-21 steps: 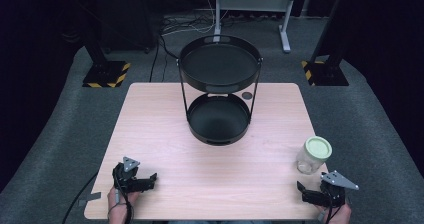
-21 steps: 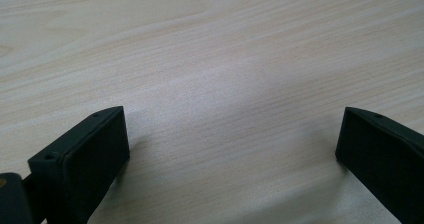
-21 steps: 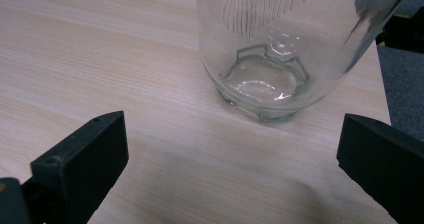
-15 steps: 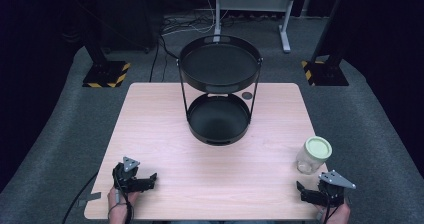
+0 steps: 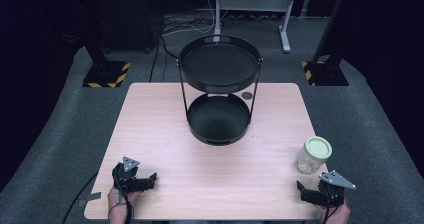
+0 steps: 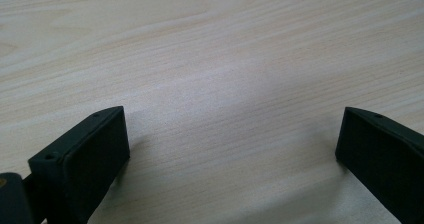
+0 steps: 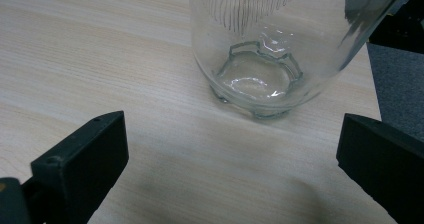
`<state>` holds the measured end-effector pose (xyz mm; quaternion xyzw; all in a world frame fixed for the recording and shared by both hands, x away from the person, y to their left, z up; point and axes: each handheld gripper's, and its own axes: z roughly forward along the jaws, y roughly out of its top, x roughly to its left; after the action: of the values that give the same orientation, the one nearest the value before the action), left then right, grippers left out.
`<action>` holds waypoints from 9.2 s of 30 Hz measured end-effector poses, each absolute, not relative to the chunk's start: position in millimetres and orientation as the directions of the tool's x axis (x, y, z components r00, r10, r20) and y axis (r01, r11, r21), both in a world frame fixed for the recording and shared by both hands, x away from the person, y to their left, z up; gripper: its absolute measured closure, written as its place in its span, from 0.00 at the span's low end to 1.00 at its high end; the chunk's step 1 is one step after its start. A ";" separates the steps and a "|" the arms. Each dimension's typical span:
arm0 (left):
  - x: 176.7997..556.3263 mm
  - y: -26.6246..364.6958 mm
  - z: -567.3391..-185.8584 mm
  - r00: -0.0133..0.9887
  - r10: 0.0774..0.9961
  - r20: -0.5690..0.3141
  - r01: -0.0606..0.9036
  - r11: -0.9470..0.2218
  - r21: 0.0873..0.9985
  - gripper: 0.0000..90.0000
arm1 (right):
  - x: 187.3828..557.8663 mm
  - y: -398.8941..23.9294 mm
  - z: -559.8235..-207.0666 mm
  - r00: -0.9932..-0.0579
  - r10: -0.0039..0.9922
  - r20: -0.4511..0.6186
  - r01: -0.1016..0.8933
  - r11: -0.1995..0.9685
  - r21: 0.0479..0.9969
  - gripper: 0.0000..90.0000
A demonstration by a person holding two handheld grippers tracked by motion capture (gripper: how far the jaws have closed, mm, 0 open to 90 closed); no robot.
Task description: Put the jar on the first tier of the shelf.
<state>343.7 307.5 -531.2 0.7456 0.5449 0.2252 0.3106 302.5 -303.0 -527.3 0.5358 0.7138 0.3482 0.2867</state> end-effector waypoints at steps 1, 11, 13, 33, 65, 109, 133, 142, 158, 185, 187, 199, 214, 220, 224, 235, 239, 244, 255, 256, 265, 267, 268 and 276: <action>343.7 307.5 -531.2 0.304 0.953 -0.003 0.673 -0.213 0.709 0.00 | 302.9 -301.8 -527.2 -0.260 0.965 -0.046 0.567 0.191 0.802 0.00; 343.8 307.4 -531.2 0.303 0.953 -0.003 0.673 -0.212 0.709 0.01 | 305.5 -299.6 -523.6 -0.248 0.968 -0.049 0.563 0.185 0.806 0.01; 343.7 307.4 -531.1 0.303 0.953 -0.004 0.674 -0.211 0.708 0.01 | 306.2 -298.9 -521.4 -0.245 0.968 -0.046 0.563 0.180 0.807 0.01; 343.7 307.5 -531.1 0.303 0.953 -0.004 0.674 -0.211 0.708 0.01 | 313.9 -310.0 -497.7 -0.264 0.963 0.059 0.504 0.086 0.860 0.01; 343.7 307.5 -531.1 0.302 0.953 -0.004 0.673 -0.211 0.709 0.01 | 343.9 -315.6 -476.0 -0.215 0.970 0.114 0.402 -0.019 0.916 0.00; 343.7 307.5 -531.1 0.302 0.953 -0.003 0.674 -0.211 0.708 0.01 | 355.1 -305.2 -477.8 -0.204 0.974 0.094 0.329 -0.022 0.944 0.11; 343.7 307.5 -531.1 0.302 0.953 -0.003 0.674 -0.211 0.708 0.01 | 351.1 -278.6 -447.1 -0.295 0.954 0.042 0.311 0.054 0.949 0.12; 343.7 307.5 -531.1 0.302 0.953 -0.003 0.673 -0.211 0.709 0.01 | 355.1 -266.8 -444.9 -0.331 0.943 0.038 0.314 0.072 0.947 0.12; 343.7 307.5 -531.1 0.302 0.953 -0.003 0.673 -0.211 0.708 0.01 | 362.3 -258.5 -442.9 -0.348 0.937 0.036 0.321 0.083 0.943 0.12; 343.7 307.8 -531.1 0.311 0.951 -0.002 0.672 -0.218 0.708 0.00 | 372.4 -242.8 -437.7 -0.381 0.924 0.018 0.316 0.112 0.942 0.12; 343.7 307.8 -531.1 0.311 0.951 -0.002 0.672 -0.218 0.708 0.01 | 373.3 -242.1 -437.2 -0.382 0.924 0.016 0.315 0.114 0.942 0.12; 343.6 307.8 -531.1 0.311 0.951 -0.001 0.671 -0.219 0.708 0.00 | 378.5 -233.7 -424.9 -0.403 0.915 0.012 0.292 0.116 0.949 0.12; 343.9 307.6 -531.1 0.310 0.951 -0.002 0.671 -0.217 0.709 0.01 | 390.8 -215.2 -421.7 -0.439 0.898 0.004 0.284 0.135 0.949 0.12; 344.0 307.6 -531.1 0.310 0.951 -0.002 0.671 -0.218 0.709 0.01 | 395.2 -209.8 -420.9 -0.445 0.896 0.012 0.284 0.128 0.950 0.12; 344.0 307.6 -531.1 0.310 0.951 -0.002 0.671 -0.218 0.709 0.01 | 396.7 -207.6 -420.2 -0.449 0.893 0.010 0.283 0.131 0.950 0.12; 344.0 307.6 -531.1 0.310 0.951 -0.002 0.671 -0.218 0.709 0.01 | 403.2 -202.4 -419.2 -0.455 0.890 0.015 0.286 0.131 0.949 0.12; 344.0 307.6 -531.1 0.310 0.951 -0.002 0.671 -0.217 0.709 0.00 | 406.2 -199.5 -419.4 -0.459 0.888 0.015 0.290 0.134 0.948 0.12; 344.0 307.5 -531.1 0.310 0.951 -0.002 0.671 -0.217 0.709 0.01 | 410.6 -194.7 -420.0 -0.466 0.885 0.012 0.291 0.140 0.946 0.12; 344.0 307.4 -531.2 0.309 0.951 -0.003 0.671 -0.216 0.709 0.01 | 418.7 -186.2 -416.7 -0.479 0.878 0.009 0.285 0.145 0.948 0.12; 344.1 307.3 -531.1 0.308 0.951 -0.003 0.672 -0.216 0.709 0.01 | 419.6 -185.2 -416.0 -0.480 0.877 0.007 0.284 0.148 0.947 0.12; 344.4 307.2 -531.2 0.308 0.952 -0.003 0.671 -0.215 0.709 0.01 | 426.2 -178.6 -413.3 -0.490 0.872 0.008 0.285 0.152 0.946 0.12; 344.4 307.2 -531.2 0.308 0.952 -0.003 0.671 -0.215 0.709 0.01 | 427.5 -177.7 -413.2 -0.491 0.871 0.007 0.284 0.152 0.947 0.12; 344.4 307.2 -531.2 0.308 0.951 -0.003 0.671 -0.215 0.709 0.01 | 427.8 -177.1 -413.0 -0.491 0.871 0.009 0.286 0.151 0.946 0.12; 344.4 307.2 -531.2 0.308 0.952 -0.003 0.671 -0.215 0.709 0.01 | 431.3 -172.9 -411.7 -0.497 0.868 0.011 0.283 0.150 0.947 0.12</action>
<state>344.4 307.2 -531.2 0.7462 0.5437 0.2250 0.3114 431.3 -172.9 -411.7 0.4103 0.7013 0.5064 0.2887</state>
